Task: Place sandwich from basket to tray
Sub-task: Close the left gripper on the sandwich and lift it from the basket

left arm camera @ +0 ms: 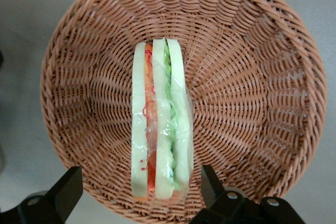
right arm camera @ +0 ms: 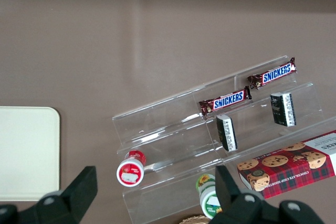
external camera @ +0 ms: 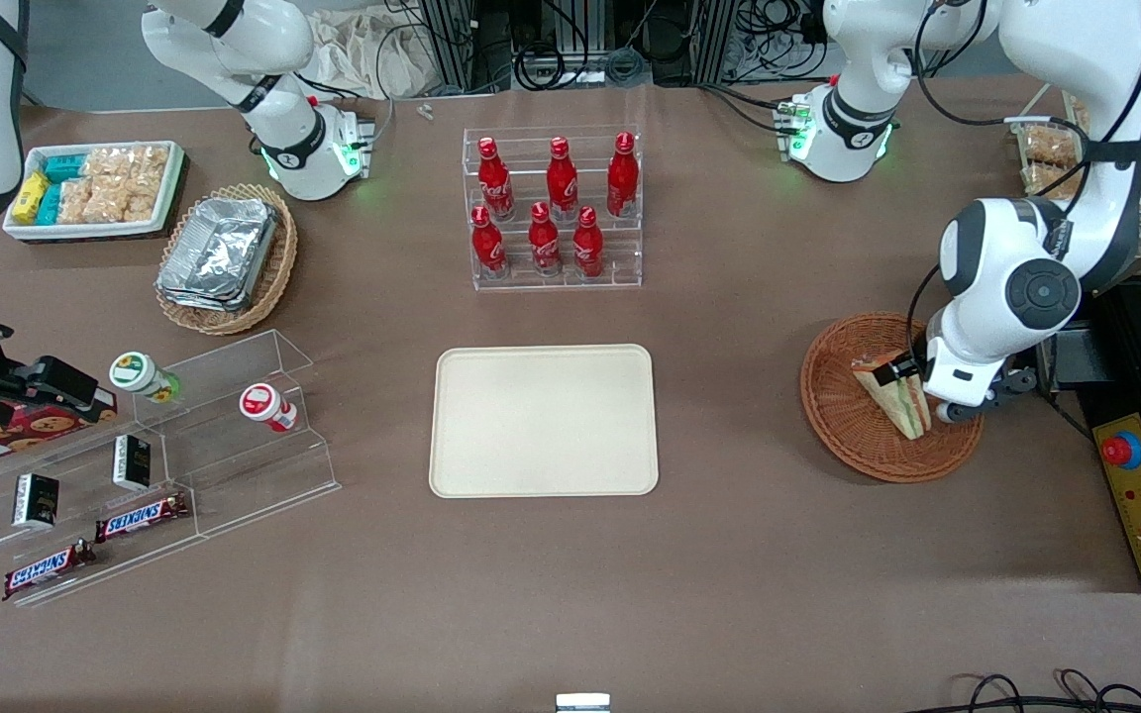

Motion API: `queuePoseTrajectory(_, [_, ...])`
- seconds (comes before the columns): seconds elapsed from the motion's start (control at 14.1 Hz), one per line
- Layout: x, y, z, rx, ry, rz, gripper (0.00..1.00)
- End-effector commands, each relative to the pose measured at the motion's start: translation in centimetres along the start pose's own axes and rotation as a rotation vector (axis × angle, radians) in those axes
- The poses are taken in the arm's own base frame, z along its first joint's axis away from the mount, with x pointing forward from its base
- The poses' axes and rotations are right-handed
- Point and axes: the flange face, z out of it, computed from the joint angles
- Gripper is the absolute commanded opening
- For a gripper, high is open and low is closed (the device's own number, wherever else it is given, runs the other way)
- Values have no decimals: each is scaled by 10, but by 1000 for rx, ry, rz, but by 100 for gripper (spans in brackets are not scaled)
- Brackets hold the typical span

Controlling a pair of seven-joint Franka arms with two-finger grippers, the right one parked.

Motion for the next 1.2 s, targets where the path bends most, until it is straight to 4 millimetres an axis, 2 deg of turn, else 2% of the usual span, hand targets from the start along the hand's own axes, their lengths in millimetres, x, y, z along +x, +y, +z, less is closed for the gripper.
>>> queuePoseTrajectory(0.0, [0, 1, 18, 0, 14, -17, 100])
queuePoseTrajectory(0.28, [3, 6, 44, 4, 10, -22, 98])
queuePoseTrajectory(0.35, [3, 6, 45, 5, 8, -25, 79])
queuePoseTrajectory(0.42, [3, 6, 45, 5, 8, -25, 41])
queuePoseTrajectory(0.49, [4, 6, 44, 3, 9, -32, 9])
queuePoseTrajectory(0.57, [4, 7, 44, 3, 9, -50, 0])
queuePoseTrajectory(0.71, [5, 10, 41, -1, 16, -91, 0])
queuePoseTrajectory(0.85, [11, 11, 24, -12, 35, -107, 0])
queuePoseTrajectory(0.99, [21, 13, -11, -12, 44, -121, 0])
queuePoseTrajectory(1.13, [36, 17, -56, 14, 18, -117, 0])
